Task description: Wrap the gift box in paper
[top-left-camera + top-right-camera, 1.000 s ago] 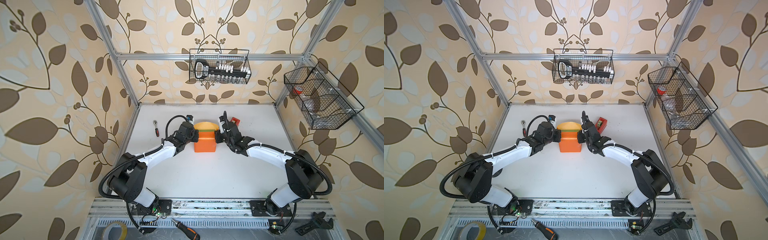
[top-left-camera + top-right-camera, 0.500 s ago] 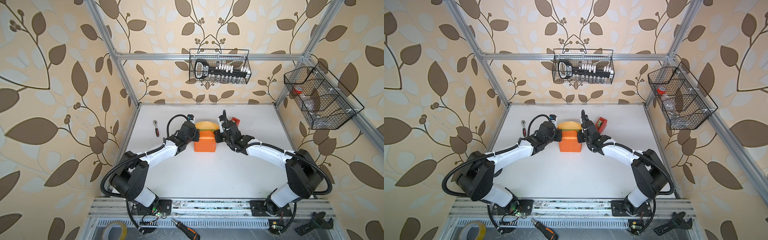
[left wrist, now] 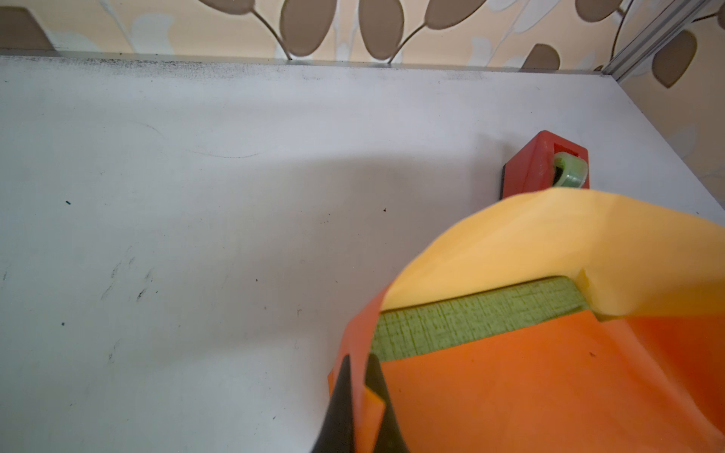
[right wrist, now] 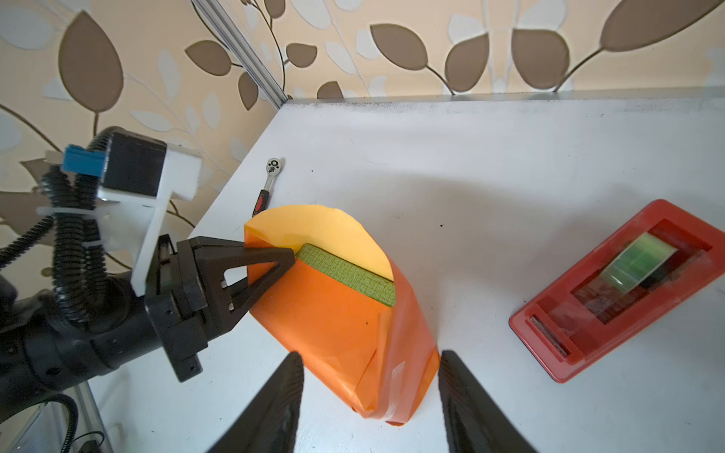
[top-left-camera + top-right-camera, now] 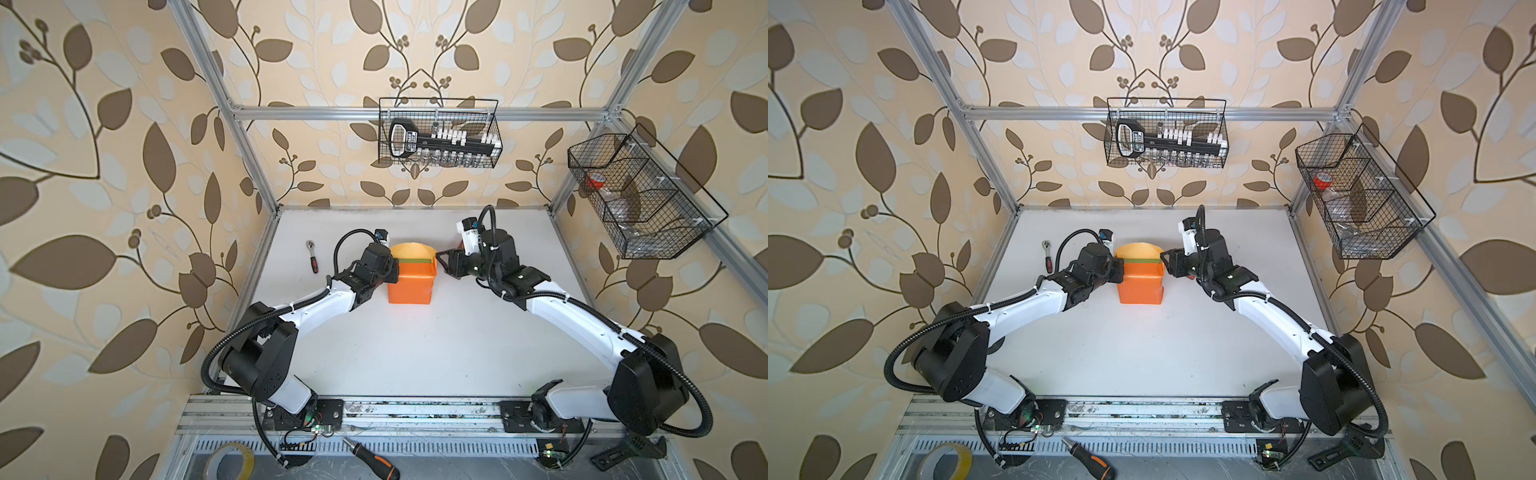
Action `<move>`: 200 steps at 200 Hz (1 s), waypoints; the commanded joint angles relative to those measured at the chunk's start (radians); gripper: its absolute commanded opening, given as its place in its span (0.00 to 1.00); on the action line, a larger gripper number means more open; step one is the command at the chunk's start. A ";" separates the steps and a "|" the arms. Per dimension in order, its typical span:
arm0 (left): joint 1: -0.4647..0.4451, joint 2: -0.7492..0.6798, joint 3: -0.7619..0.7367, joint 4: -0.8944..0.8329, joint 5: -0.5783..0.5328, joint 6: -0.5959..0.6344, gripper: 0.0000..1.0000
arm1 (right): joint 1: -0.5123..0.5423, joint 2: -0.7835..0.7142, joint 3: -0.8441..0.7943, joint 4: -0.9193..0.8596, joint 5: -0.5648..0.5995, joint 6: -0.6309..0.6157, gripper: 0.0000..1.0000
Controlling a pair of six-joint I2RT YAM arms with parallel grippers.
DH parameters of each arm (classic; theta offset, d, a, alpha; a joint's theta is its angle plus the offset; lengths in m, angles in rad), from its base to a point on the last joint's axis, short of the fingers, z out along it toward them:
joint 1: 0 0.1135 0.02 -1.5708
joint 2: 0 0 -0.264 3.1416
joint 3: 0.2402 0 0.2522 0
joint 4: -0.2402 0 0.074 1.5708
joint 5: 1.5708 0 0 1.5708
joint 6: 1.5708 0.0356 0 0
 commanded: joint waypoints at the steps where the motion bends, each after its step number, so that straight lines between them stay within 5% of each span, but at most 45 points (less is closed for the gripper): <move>1: -0.014 0.020 -0.003 -0.101 0.006 0.015 0.00 | -0.047 0.022 -0.028 -0.021 -0.081 -0.008 0.51; 53: -0.015 0.020 -0.003 -0.100 0.009 0.013 0.00 | -0.072 0.147 -0.002 0.024 -0.108 0.014 0.31; 200: -0.014 0.023 0.001 -0.097 0.012 0.013 0.00 | -0.009 0.275 0.055 0.110 -0.138 0.084 0.40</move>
